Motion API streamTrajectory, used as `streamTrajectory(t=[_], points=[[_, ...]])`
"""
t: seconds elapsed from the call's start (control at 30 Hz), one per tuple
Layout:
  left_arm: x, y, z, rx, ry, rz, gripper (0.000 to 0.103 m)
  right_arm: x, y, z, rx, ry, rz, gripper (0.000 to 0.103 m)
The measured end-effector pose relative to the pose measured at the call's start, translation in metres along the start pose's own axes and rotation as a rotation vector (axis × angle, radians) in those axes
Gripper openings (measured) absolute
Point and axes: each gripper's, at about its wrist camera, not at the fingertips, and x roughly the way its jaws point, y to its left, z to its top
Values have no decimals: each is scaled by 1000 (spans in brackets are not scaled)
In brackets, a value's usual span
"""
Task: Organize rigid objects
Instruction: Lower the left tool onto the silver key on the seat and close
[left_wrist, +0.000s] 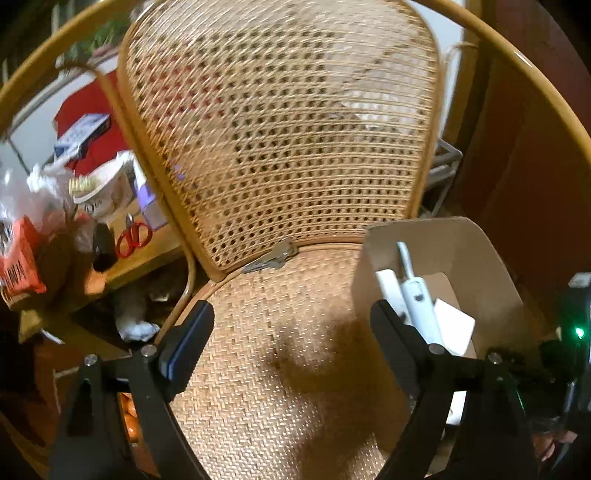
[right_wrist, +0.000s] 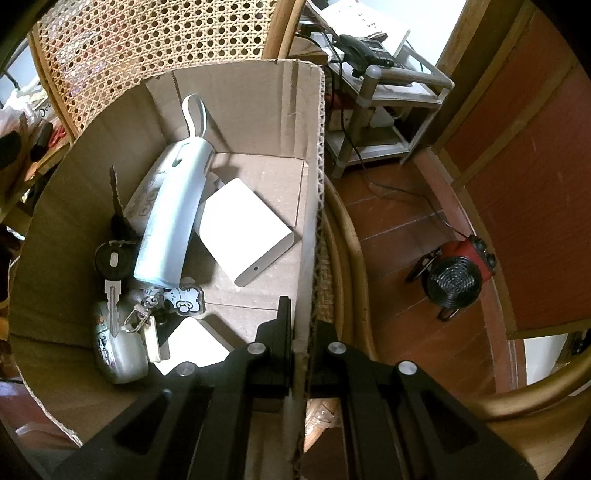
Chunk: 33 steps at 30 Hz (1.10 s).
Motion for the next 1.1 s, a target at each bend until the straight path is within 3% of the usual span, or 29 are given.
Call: streamTrajectory(t=[0.23,0.5,0.87,1.1], points=[[28,28,5,-63,-51,-75,86,0,0,1,-2,0,-2,6],[68,29,17,-1,-54,-27,86,0,0,3,10,-2,3,6],[130,40,27,-65,-36,-91,86,3,0,3,11,3,-8,6],[168,21,25,24,18,-48,86,4,-1,4,-6,5,-16,6]])
